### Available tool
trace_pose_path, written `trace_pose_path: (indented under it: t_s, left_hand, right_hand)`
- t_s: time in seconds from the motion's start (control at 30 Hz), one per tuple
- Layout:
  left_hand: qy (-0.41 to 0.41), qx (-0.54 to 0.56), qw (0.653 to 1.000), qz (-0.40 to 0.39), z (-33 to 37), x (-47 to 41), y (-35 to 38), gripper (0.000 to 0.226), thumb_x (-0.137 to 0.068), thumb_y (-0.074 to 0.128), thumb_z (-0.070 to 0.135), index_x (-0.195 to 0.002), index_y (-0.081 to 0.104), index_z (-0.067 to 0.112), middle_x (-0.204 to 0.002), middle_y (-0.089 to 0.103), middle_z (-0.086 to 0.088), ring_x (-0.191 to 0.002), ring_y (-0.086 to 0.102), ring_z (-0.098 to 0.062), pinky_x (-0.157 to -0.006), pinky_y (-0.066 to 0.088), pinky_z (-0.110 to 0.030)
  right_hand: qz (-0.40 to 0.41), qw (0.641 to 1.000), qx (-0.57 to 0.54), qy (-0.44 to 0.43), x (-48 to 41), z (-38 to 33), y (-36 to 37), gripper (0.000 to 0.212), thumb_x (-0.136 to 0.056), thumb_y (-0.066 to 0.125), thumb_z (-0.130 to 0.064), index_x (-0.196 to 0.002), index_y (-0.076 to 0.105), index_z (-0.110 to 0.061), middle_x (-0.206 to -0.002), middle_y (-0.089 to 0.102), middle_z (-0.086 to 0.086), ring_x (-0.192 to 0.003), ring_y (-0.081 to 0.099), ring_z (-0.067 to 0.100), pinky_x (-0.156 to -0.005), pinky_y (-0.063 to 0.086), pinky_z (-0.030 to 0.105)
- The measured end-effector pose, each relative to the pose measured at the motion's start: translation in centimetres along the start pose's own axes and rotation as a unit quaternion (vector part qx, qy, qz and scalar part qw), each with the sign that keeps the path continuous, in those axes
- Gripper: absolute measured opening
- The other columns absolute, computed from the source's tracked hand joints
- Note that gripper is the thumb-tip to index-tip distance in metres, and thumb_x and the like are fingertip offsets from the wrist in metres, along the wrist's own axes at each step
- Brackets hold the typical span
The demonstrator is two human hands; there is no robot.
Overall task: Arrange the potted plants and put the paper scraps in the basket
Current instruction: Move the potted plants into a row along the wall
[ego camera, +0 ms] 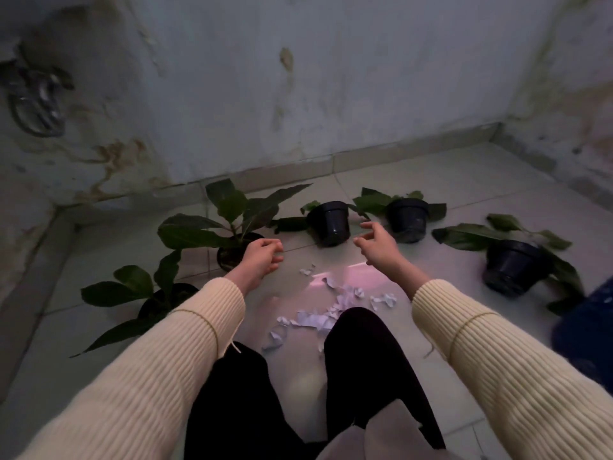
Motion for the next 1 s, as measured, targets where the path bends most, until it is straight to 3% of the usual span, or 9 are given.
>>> trace_pose_path:
  t_s: [0.2, 0.33, 0.53, 0.67, 0.8, 0.9, 1.0]
  left_hand:
    - [0.027, -0.009, 0.999, -0.039, 1.3, 0.8, 5.1, 0.014, -0.095, 0.047, 0.015, -0.106, 0.056, 0.013, -0.091, 0.059, -0.003, -0.071, 0.056, -0.013, -0.064, 0.045, -0.023]
    - [0.011, -0.016, 0.998, -0.053, 0.7, 0.6, 7.1, 0.017, -0.095, 0.048, 0.016, -0.109, 0.056, 0.012, -0.101, 0.06, -0.006, -0.076, 0.056, -0.015, -0.067, 0.048, -0.024]
    - [-0.007, -0.005, 0.998, -0.065, 0.5, -1.7, 8.6, 0.017, -0.094, 0.047, 0.012, -0.108, 0.056, 0.011, -0.104, 0.059, -0.009, -0.074, 0.056, -0.015, -0.064, 0.046, -0.024]
    - [-0.024, -0.004, 0.998, -0.061, 1.0, -4.8, 9.7, 0.027, -0.096, 0.046, 0.017, -0.12, 0.054, 0.008, -0.11, 0.059, -0.008, -0.09, 0.058, -0.019, -0.071, 0.048, -0.025]
    - [-0.064, 0.014, 0.997, -0.048, 0.7, -8.5, 10.7, 0.027, -0.097, 0.045, 0.019, -0.12, 0.052, 0.009, -0.112, 0.059, -0.008, -0.089, 0.058, -0.018, -0.071, 0.049, -0.026]
    - [-0.105, 0.025, 0.994, -0.033, 0.2, -11.9, 11.1, 0.027, -0.097, 0.044, 0.021, -0.122, 0.05, 0.012, -0.114, 0.058, -0.008, -0.099, 0.058, -0.022, -0.083, 0.049, -0.033]
    - [-0.137, 0.036, 0.99, -0.024, -0.1, -16.0, 11.6, 0.03, -0.097, 0.043, 0.024, -0.124, 0.048, 0.013, -0.115, 0.056, -0.008, -0.102, 0.057, -0.023, -0.086, 0.048, -0.034]
  right_hand:
    - [0.044, 0.999, -0.015, 0.022, 1.5, 3.0, -4.2, 0.04, -0.09, 0.056, -0.019, -0.129, 0.046, -0.015, -0.089, 0.056, 0.0, -0.081, 0.057, 0.02, -0.073, 0.051, 0.039]
    - [0.05, 0.997, -0.02, 0.047, 2.1, 4.9, -4.9, 0.038, -0.091, 0.055, -0.018, -0.128, 0.046, -0.017, -0.089, 0.057, 0.003, -0.073, 0.056, 0.018, -0.057, 0.049, 0.03]
    - [0.041, 0.996, -0.016, 0.072, 1.2, 6.4, -4.9, 0.039, -0.092, 0.054, -0.016, -0.131, 0.044, -0.016, -0.095, 0.06, 0.007, -0.078, 0.059, 0.02, -0.061, 0.052, 0.033]
    - [0.026, 0.996, -0.008, 0.091, -1.4, 7.0, -4.8, 0.039, -0.093, 0.053, -0.017, -0.131, 0.044, -0.015, -0.096, 0.061, 0.007, -0.077, 0.06, 0.02, -0.062, 0.052, 0.033]
    - [-0.001, 0.992, -0.004, 0.124, -5.6, 7.8, -3.4, 0.038, -0.092, 0.053, -0.017, -0.129, 0.045, -0.016, -0.095, 0.06, 0.005, -0.077, 0.061, 0.02, -0.061, 0.051, 0.032]
    - [-0.03, 0.989, -0.017, 0.143, -9.2, 8.4, -1.8, 0.037, -0.092, 0.051, -0.016, -0.128, 0.044, -0.015, -0.099, 0.058, 0.009, -0.075, 0.059, 0.022, -0.061, 0.048, 0.032]
    - [-0.053, 0.987, -0.022, 0.153, -13.4, 8.9, 0.1, 0.039, -0.091, 0.052, -0.017, -0.13, 0.043, -0.013, -0.094, 0.057, 0.005, -0.074, 0.058, 0.021, -0.059, 0.048, 0.03]
Point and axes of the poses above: each hand's wrist, its own x-axis away from the middle knuckle, its own y-axis out of the palm, z = x × y, the point moved 3 cm from there along -x, towards the middle knuckle
